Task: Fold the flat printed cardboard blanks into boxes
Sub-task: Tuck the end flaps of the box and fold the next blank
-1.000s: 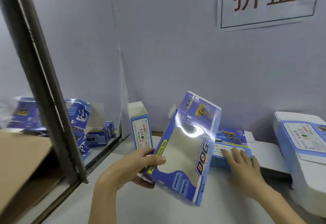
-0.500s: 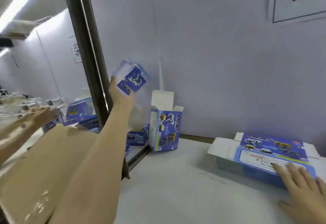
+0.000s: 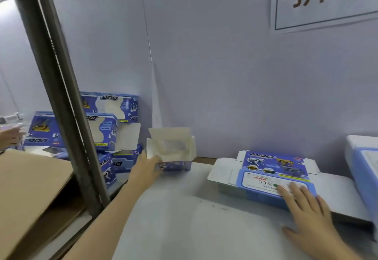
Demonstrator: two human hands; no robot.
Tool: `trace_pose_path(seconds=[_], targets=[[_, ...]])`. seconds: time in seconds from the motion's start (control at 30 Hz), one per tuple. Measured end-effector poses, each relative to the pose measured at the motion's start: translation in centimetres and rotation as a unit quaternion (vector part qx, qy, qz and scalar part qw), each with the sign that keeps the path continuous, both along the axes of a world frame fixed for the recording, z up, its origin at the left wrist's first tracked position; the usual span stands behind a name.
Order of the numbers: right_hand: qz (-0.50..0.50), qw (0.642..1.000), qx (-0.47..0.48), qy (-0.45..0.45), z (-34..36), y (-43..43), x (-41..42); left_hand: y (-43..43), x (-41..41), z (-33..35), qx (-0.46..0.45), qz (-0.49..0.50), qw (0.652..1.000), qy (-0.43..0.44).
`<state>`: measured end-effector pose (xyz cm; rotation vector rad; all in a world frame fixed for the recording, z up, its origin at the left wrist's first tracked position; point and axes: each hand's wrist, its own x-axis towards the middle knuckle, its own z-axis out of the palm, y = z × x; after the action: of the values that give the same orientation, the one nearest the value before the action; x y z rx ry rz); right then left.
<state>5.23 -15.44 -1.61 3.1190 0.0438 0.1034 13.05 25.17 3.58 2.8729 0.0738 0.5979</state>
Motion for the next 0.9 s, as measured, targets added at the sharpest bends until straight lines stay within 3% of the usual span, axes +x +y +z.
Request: trace_pose_path(seconds=[0.13, 0.2, 0.23, 0.3, 0.4, 0.53, 0.57, 0.67, 0.77, 0.83, 0.9], targets=[[-0.005, 1.000, -0.007, -0.013, -0.4, 0.1, 0.0, -0.1, -1.5, 0.3, 0.047, -0.009, 0.999, 0.011], [-0.007, 1.000, -0.002, -0.011, -0.6, 0.0, 0.3, 0.2, -1.9, 2.1, -0.081, -0.003, 0.997, -0.010], [-0.007, 1.000, 0.001, -0.010, -0.7, 0.0, 0.4, 0.4, -2.1, 3.5, -0.204, 0.004, 0.979, -0.029], [-0.008, 1.000, 0.004, -0.016, -0.8, 0.2, 0.5, 1.5, -2.0, 7.0, -0.414, 0.030, 0.906, -0.080], [-0.001, 0.999, -0.002, -0.036, -0.9, 0.3, 0.6, 4.7, -0.3, 13.8, -0.477, 0.073, 0.861, -0.162], [0.009, 0.999, -0.011, -0.031, -0.7, 0.4, 0.3, 6.1, 1.2, 21.5, -0.654, -0.038, 0.720, -0.229], [0.010, 1.000, -0.005, -0.029, -0.5, 0.4, 0.2, 5.7, 1.3, 21.8, -0.643, -0.061, 0.725, -0.239], [0.016, 0.999, 0.020, -0.030, 0.1, 0.7, -0.2, 2.2, 1.6, 18.6, -0.485, -0.101, 0.856, -0.149], [0.023, 0.998, 0.019, -0.059, 0.0, 0.6, -0.5, -2.5, 2.0, 12.3, -0.251, -0.071, 0.965, -0.019], [0.018, 0.997, 0.022, -0.074, 0.0, 0.2, 0.0, -6.4, 1.1, 8.5, -0.141, -0.110, 0.983, 0.041], [0.011, 0.995, 0.048, -0.091, 0.6, 0.0, -0.1, -10.5, -0.3, 5.1, -0.088, -0.184, 0.976, 0.078]])
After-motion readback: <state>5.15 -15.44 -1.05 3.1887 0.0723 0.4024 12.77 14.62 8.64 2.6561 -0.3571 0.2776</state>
